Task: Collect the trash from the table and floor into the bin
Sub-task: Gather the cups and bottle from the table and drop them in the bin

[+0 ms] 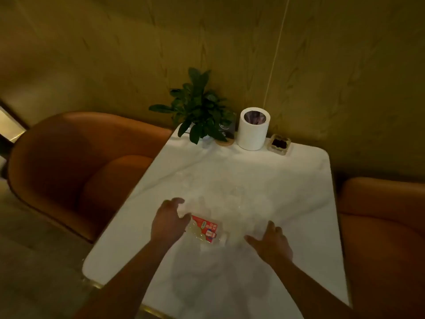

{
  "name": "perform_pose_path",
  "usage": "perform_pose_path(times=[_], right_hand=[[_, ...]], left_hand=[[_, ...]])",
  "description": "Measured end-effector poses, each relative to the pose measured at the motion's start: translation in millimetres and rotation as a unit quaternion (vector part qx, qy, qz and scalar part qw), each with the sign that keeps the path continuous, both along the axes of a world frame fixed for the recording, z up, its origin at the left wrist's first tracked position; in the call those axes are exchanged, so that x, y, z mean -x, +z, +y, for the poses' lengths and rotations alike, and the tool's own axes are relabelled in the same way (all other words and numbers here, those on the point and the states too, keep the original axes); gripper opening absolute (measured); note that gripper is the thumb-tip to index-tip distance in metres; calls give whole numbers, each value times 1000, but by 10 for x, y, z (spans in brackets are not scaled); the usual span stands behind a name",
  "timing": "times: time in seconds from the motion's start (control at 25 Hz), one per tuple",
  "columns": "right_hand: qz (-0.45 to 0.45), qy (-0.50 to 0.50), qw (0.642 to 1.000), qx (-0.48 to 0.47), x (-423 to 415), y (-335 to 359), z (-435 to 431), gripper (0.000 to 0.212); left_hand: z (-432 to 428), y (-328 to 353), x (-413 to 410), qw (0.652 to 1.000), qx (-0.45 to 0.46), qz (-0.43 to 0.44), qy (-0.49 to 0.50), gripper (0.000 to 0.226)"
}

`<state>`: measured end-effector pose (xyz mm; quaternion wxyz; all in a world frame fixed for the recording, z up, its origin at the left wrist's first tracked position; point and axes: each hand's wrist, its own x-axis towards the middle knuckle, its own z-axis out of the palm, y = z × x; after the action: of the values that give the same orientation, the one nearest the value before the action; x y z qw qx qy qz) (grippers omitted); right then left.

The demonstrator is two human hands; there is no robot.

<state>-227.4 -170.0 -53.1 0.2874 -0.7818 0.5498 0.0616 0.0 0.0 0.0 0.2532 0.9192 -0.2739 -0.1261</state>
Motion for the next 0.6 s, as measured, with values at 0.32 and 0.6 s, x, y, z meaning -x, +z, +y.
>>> perform_pose_path(times=[0.32, 0.6], right_hand=[[-2, -36, 997, -66, -164, -220, -17, 77], [-134, -82, 987, -26, -381, 134, 200, 74]], left_hand=[[-810, -252, -1012, 996, -86, 6, 27, 99], [-1002, -584, -1538, 988, -118, 73, -68, 62]])
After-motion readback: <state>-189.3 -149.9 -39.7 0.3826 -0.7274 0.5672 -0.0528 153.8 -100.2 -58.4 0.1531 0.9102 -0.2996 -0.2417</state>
